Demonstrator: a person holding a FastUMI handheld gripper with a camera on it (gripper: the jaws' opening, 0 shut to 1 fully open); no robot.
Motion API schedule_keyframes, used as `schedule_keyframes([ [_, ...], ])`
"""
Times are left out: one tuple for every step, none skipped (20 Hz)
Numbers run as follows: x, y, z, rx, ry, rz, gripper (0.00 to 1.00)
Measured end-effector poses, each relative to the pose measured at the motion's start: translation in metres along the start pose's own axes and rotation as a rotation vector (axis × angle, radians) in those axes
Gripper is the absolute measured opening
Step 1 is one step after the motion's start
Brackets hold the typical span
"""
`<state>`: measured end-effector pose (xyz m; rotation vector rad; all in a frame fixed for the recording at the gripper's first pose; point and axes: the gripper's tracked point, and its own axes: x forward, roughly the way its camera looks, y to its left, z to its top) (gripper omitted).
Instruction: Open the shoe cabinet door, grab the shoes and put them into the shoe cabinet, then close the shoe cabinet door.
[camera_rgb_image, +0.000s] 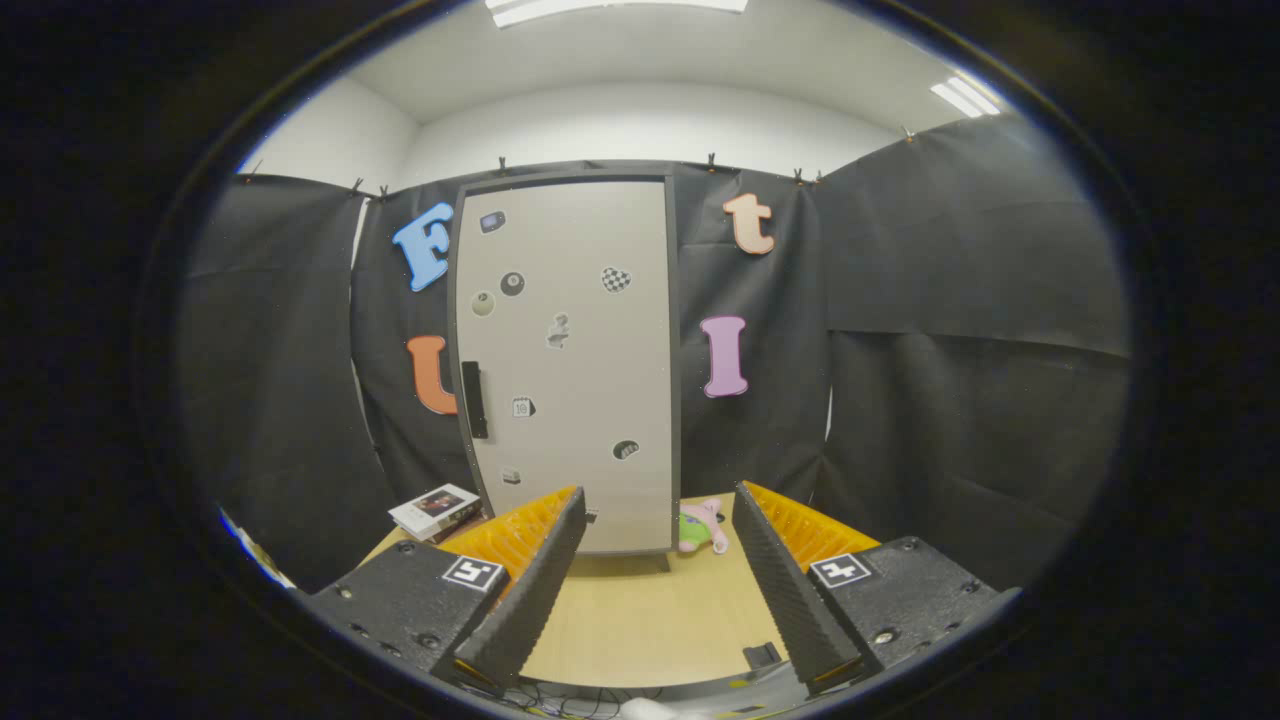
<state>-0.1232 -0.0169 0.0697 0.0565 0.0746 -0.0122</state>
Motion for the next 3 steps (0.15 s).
schedule_keyframes([
  [-0.0024,-0.0022,0.0007,0.0,-0.003,-0.001,0.97],
  [-0.005,-0.0031,-0.0004,-0.002,-0.004,-0.003,0.97],
  [-0.0079,-0.0052,-0.0007,-0.006,-0.007,-0.004,0.97],
])
